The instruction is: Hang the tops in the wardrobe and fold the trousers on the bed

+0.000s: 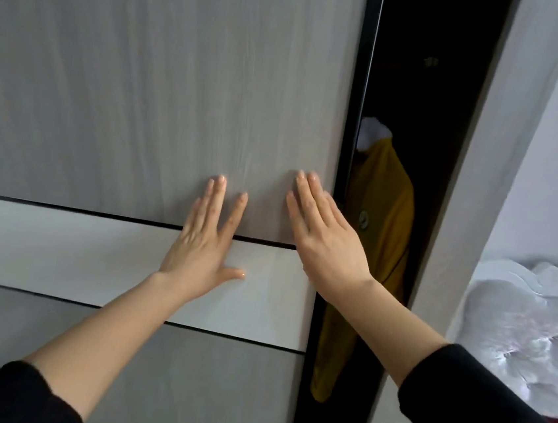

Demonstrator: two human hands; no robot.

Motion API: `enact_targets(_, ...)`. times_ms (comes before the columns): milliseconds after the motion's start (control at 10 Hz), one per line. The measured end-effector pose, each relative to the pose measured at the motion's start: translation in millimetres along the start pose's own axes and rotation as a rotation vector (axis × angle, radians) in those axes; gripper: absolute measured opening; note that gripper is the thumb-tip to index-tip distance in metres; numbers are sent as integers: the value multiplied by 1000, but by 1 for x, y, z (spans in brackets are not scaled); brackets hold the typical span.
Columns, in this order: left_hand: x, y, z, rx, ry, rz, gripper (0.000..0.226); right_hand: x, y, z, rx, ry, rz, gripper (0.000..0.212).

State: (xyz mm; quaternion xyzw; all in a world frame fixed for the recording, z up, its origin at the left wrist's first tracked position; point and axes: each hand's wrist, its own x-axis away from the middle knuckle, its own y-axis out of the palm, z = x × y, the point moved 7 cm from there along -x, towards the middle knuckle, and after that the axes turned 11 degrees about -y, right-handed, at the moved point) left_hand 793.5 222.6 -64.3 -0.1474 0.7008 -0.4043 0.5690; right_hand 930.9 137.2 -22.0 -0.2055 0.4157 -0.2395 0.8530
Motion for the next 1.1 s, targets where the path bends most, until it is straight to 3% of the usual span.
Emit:
enact_targets(500, -6, 3, 94, 35, 120, 25, 142, 59, -11, 55, 17, 344, 8, 58)
enact_targets(900, -9, 5, 124, 18, 119, -7, 138, 70, -13, 58, -46, 310, -35, 52)
enact_targets(1000, -9, 4, 123, 8, 124, -2, 138, 70, -11, 58, -84, 296, -5, 63)
enact_targets(1100, -8, 5, 123, 45, 124, 2, 137, 72, -32, 68, -343, 349, 82, 69)
